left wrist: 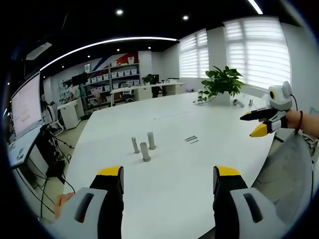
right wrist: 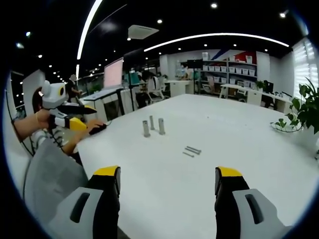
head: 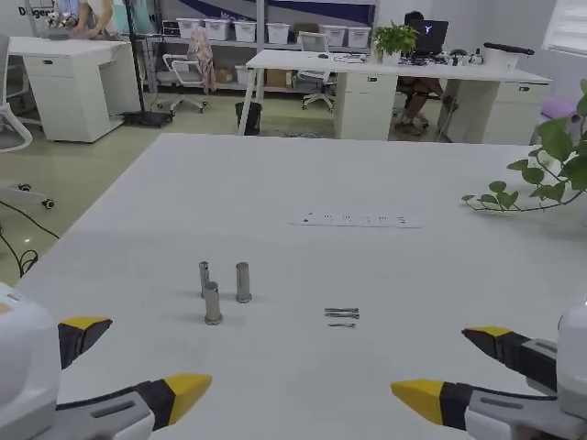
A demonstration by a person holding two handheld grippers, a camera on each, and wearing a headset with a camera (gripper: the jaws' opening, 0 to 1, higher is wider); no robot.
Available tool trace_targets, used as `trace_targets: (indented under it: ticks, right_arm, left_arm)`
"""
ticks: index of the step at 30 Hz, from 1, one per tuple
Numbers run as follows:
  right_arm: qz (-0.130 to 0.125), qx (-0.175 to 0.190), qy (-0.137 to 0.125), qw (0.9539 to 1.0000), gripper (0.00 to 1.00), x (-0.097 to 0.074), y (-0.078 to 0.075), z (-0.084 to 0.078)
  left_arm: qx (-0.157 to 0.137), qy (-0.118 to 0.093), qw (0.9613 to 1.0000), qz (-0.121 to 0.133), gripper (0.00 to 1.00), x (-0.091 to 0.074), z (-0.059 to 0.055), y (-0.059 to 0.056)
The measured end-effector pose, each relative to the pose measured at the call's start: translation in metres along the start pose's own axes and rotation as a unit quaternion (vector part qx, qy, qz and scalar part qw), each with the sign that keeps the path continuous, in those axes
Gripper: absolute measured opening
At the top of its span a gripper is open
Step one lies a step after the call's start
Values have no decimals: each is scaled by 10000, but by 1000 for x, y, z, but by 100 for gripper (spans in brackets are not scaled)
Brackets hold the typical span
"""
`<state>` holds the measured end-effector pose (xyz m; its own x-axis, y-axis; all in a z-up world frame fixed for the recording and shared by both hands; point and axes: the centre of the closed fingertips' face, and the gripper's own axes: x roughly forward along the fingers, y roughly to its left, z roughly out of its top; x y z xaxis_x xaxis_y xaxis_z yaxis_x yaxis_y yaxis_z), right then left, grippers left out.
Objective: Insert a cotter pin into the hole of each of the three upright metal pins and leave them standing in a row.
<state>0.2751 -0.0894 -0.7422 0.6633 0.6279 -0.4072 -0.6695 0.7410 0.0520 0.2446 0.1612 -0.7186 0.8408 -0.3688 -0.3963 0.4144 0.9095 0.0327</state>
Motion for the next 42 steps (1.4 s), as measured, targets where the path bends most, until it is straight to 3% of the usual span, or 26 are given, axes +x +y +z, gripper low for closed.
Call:
trace_targets:
  ticks: [19, 29, 35, 42]
  right_arm:
    - [-78, -180, -211, 9996, 99, 11, 2, 12]
    - [-61, -175, -254, 9995, 100, 14, 3, 16]
    - [-33, -32, -335, 9994, 97, 15, 4, 19]
    - [-59, -10, -331, 9994, 91, 16, 1, 19]
  left_arm:
    - [26, -68, 9999, -73, 77, 8, 1, 0]
    - [10, -81, 9999, -101, 83, 13, 3, 2]
    - [2, -75, 10000, -54, 80, 19, 6, 19]
    - [-87, -143, 9998, 53, 67, 31, 9, 47]
